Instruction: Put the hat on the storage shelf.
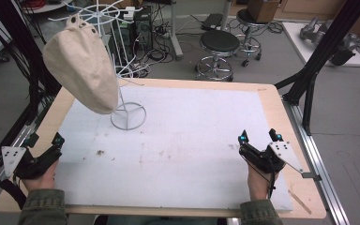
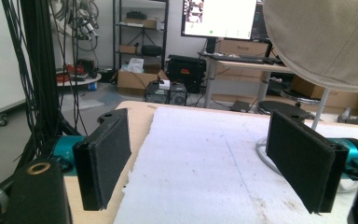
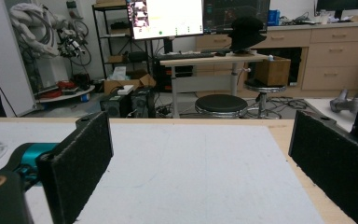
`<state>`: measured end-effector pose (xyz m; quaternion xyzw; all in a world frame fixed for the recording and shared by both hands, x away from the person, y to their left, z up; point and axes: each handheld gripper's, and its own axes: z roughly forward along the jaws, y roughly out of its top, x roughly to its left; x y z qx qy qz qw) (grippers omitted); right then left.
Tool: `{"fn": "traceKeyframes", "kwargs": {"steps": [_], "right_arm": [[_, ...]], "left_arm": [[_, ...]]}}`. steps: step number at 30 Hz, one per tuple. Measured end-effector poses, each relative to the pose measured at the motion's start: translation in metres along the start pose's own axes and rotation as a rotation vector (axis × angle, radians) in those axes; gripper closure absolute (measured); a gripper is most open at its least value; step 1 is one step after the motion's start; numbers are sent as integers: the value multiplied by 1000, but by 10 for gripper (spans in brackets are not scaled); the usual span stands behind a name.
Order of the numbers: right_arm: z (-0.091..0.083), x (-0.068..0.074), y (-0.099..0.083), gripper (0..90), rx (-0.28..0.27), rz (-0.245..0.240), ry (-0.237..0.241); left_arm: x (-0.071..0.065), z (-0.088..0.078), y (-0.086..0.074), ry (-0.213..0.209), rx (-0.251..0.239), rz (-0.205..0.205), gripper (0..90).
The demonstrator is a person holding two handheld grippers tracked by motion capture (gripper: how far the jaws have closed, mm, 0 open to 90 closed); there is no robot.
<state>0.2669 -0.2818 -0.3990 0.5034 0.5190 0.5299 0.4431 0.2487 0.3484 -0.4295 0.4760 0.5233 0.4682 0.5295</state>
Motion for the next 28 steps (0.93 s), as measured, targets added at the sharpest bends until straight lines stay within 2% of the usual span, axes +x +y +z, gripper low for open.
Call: {"fn": "traceKeyframes", "kwargs": {"steps": [28], "right_arm": [[-1, 0, -1, 53, 4, -6, 4]], "left_arm": [[4, -2, -3, -2, 6, -32, 241]]}}
